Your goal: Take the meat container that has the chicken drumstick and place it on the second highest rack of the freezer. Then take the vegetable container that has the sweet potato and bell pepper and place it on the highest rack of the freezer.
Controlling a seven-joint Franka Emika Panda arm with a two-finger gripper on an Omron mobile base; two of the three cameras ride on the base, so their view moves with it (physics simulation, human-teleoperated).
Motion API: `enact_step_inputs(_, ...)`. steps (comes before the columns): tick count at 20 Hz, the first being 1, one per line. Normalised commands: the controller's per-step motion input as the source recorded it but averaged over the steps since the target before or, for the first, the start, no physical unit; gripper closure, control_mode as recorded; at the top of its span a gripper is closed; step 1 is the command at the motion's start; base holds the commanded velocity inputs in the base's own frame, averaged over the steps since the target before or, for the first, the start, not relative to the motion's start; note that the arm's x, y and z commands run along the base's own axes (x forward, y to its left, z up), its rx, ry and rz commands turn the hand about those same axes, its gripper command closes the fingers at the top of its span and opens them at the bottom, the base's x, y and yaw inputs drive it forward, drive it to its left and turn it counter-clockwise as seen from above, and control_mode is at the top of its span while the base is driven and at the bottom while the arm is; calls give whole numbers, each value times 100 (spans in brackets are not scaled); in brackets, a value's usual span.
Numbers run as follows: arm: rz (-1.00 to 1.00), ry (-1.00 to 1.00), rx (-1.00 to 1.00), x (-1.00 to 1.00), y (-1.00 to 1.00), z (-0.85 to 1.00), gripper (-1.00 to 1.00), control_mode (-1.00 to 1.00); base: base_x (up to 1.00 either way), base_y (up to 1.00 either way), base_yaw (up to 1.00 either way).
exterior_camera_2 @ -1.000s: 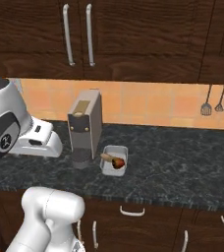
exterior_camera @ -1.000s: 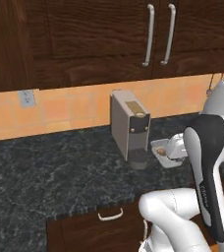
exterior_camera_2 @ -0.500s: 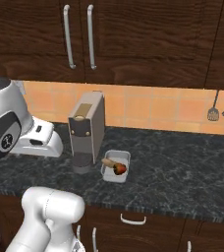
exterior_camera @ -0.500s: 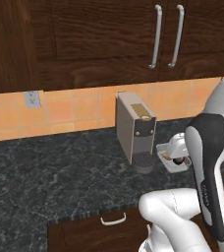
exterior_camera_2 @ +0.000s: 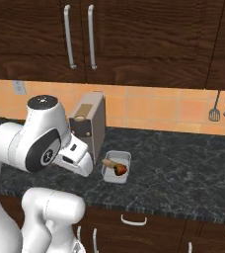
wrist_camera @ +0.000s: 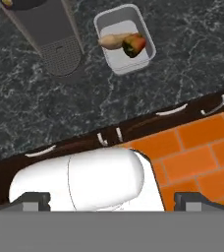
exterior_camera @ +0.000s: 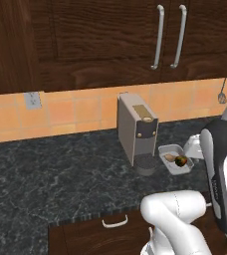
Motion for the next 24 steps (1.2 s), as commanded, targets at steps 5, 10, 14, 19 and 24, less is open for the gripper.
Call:
enact_step_inputs(5, -59, 0, 10, 62, -53, -83, -100, -100, 0, 0, 0)
enact_step_inputs(10, -54, 1, 7, 74, -47, -73, -100, -100, 0, 0, 0)
enact_step_inputs(14, -29, 13, 3, 89, -26, -41, -100, -100, 0, 0, 0)
enact_step_inputs(19, -1, 16, 13, 78, -39, -39, -100, -100, 0, 0, 0)
enact_step_inputs(24, -1, 2, 13, 44, -25, -47, -100, -100, 0, 0, 0)
